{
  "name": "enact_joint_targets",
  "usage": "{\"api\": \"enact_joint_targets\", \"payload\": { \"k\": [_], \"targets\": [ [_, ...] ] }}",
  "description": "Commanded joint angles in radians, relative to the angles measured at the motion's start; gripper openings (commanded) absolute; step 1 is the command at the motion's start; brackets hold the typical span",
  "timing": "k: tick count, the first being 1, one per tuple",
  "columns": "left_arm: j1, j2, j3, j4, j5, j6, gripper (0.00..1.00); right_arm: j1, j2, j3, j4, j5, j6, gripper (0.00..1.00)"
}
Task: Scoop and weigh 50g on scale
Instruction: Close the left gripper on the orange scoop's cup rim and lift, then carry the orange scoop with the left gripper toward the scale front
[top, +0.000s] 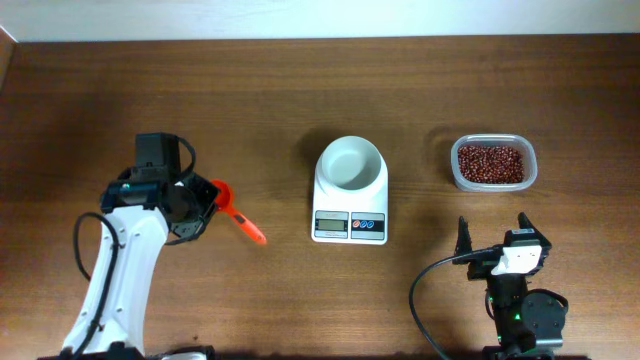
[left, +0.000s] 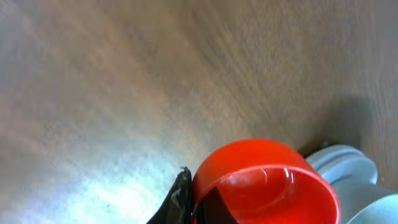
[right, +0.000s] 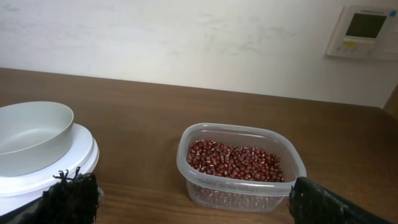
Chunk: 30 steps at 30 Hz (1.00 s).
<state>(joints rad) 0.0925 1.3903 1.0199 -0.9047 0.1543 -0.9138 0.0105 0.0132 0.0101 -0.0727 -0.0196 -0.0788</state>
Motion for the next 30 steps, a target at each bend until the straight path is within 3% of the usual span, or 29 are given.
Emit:
{"api": "enact_joint_targets", "payload": {
  "k": [1,8,15,30],
  "targets": [
    [0.002,-0.051,-0.005,-0.078,0.019,-0.082,0.00,-0.004,0.000,-0.005,-0.006,-0.006,0.004,0.99],
    [-0.019,-0.096,-0.005,-0.167,0.072,-0.171,0.00,-0.004,0.000,-0.005,-0.006,-0.006,0.004,0.99],
    [-0.128,-0.119,-0.005,-0.166,0.093,-0.295,0.00,-0.004,0.000,-0.005,-0.006,-0.006,0.004,0.99],
    [-0.349,-0.119,-0.005,-0.047,0.085,-0.457,0.00,-0.004,0.000,-0.005,-0.006,-0.006,0.004,0.99]
  ]
}}
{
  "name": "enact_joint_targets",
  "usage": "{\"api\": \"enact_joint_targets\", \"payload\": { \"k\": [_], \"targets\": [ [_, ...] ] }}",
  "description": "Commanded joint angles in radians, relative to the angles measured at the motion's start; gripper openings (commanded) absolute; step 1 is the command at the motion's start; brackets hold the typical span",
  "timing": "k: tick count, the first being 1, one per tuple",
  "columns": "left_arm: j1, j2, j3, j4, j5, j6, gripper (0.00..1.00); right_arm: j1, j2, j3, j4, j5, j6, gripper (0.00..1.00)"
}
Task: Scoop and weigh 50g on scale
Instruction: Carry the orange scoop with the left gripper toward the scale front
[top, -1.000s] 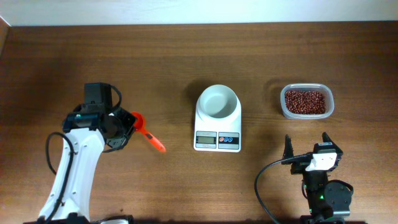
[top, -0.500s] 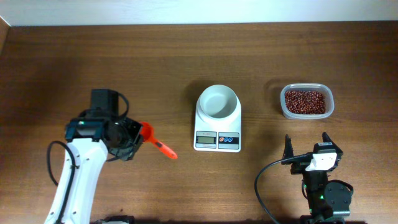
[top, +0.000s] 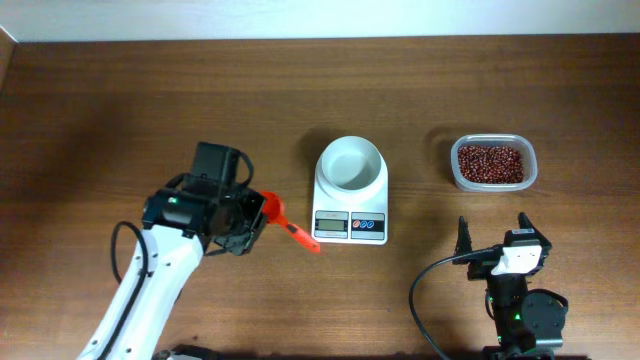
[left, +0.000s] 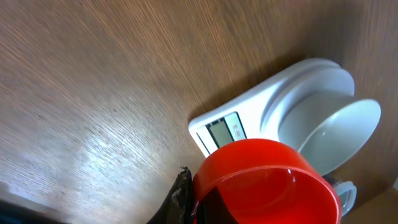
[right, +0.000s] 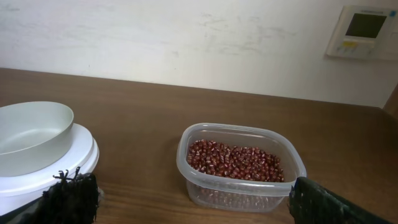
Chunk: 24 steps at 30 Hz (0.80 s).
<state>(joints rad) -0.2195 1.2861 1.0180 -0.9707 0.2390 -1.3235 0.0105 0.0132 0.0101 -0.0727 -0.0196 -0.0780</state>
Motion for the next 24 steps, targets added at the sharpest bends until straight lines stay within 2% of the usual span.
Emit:
{"api": "enact_joint_targets", "payload": {
  "k": [1,9,14,24],
  "targets": [
    [-0.048,-0.015,-0.003,0.025,0.000,-0.062,0.00,-0.004,0.000,-0.005,-0.006,-0.006,0.003,0.99],
    [-0.150,-0.015,-0.003,0.176,-0.002,-0.088,0.00,-0.004,0.000,-0.005,-0.006,-0.006,0.003,0.99],
    [-0.200,-0.015,-0.003,0.198,-0.075,-0.168,0.00,-0.004,0.000,-0.005,-0.006,-0.006,0.003,0.99],
    [-0.229,-0.015,-0.003,0.192,-0.082,-0.168,0.00,-0.004,0.000,-0.005,-0.006,-0.006,0.003,0.98]
  ]
}}
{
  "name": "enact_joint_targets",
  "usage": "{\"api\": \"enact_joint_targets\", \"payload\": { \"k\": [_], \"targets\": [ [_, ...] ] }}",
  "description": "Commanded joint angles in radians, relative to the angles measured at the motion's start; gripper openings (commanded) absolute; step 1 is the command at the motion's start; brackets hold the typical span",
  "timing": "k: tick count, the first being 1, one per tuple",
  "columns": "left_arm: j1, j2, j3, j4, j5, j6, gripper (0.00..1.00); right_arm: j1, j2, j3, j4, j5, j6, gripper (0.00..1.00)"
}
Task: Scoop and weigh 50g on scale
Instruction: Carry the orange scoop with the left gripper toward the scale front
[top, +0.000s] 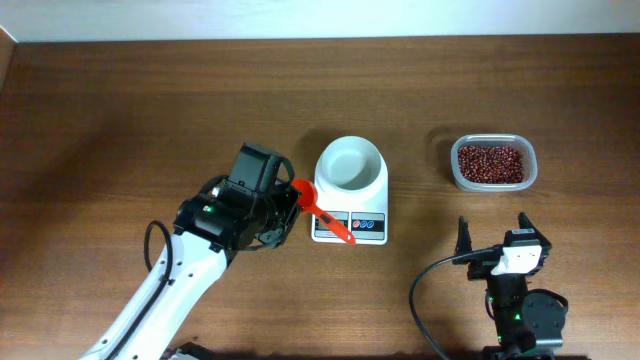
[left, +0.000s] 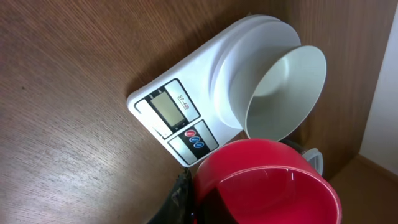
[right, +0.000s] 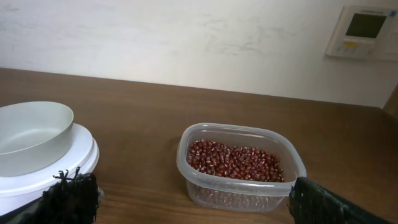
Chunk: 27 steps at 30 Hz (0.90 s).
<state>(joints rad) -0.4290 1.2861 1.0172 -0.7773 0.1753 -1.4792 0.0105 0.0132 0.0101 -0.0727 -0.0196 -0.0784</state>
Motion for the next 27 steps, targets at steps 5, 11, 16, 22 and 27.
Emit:
{"api": "enact_joint_targets", "payload": {
  "k": [5,11,16,22,27],
  "targets": [
    [-0.041,-0.015,-0.002,-0.001,-0.031,-0.013,0.00,-0.004,0.000,-0.005,-0.006,-0.006,0.004,0.99],
    [-0.049,-0.015,-0.002,-0.002,-0.046,-0.013,0.00,-0.004,0.000,-0.005,-0.006,-0.006,0.004,0.99],
    [-0.049,-0.015,-0.002,-0.002,-0.046,-0.013,0.00,-0.004,0.000,-0.005,-0.006,-0.006,0.004,0.99],
    [-0.049,-0.015,-0.002,0.035,-0.037,-0.054,0.00,-0.004,0.000,-0.005,-0.006,-0.006,0.004,0.99],
    [-0.053,-0.015,-0.002,0.100,0.011,-0.055,0.00,-0.004,0.000,-0.005,-0.006,-0.006,0.004,0.99]
  ]
}}
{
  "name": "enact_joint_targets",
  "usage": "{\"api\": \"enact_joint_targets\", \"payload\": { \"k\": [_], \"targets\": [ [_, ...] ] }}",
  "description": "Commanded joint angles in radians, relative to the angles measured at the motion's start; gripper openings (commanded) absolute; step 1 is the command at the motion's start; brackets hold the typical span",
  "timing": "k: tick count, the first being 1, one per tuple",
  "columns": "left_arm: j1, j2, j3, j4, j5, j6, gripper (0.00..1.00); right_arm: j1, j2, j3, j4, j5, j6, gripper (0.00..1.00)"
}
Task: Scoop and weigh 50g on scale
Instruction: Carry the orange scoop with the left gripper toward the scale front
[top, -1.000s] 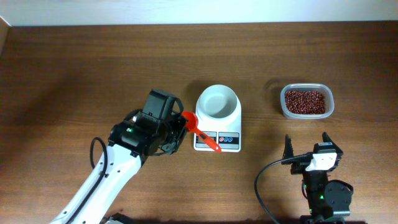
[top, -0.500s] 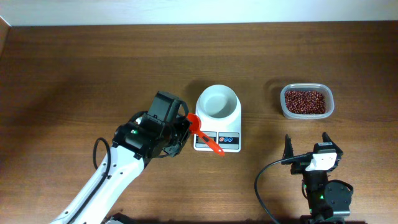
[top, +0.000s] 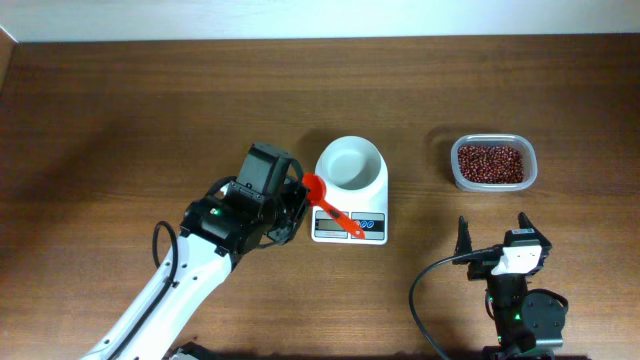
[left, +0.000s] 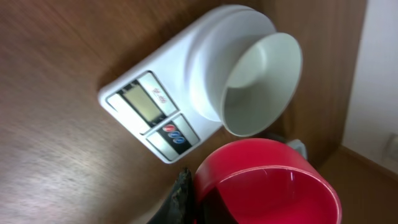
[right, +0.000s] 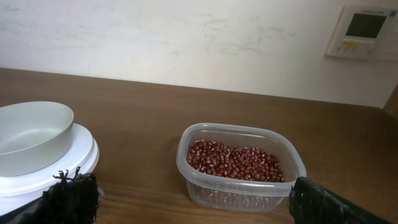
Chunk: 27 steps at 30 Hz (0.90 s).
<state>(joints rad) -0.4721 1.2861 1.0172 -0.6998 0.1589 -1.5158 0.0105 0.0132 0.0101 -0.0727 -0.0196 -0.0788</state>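
Observation:
My left gripper (top: 291, 208) is shut on a red scoop (top: 331, 206), held over the left side of the white scale (top: 350, 222). The scoop's empty cup (left: 267, 184) fills the lower left wrist view, above the scale's display (left: 148, 102). A white bowl (top: 351, 163) sits empty on the scale. The clear tub of red beans (top: 492, 162) stands at the right, also in the right wrist view (right: 239, 165). My right gripper (top: 493, 234) rests open near the front edge, short of the tub.
The wooden table (top: 120, 110) carries nothing else. A wall with a white thermostat panel (right: 363, 31) rises behind the far edge.
My left gripper has carried the scoop a little further right, from the scale's left edge to over its display. The right arm has not moved.
The left gripper held the red scoop at the table's left, well away from the scale. Then it was nearer, midway toward the scale, then at the scale's left edge, and now over the scale. The right gripper stayed open and still throughout.

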Motion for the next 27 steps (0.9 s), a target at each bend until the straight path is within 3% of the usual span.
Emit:
{"api": "enact_joint_targets", "payload": {
  "k": [1,11,27],
  "targets": [
    [-0.013,-0.015,-0.002,0.032,0.027,-0.018,0.00,-0.004,0.000,-0.005,-0.006,-0.006,0.004,0.99],
    [-0.013,-0.015,-0.002,0.023,0.028,-0.017,0.00,-0.004,0.000,-0.005,-0.006,-0.006,0.004,0.99],
    [-0.011,-0.015,-0.002,-0.124,-0.026,-0.017,0.00,-0.004,0.000,-0.005,-0.006,-0.006,0.004,0.99]
  ]
}}
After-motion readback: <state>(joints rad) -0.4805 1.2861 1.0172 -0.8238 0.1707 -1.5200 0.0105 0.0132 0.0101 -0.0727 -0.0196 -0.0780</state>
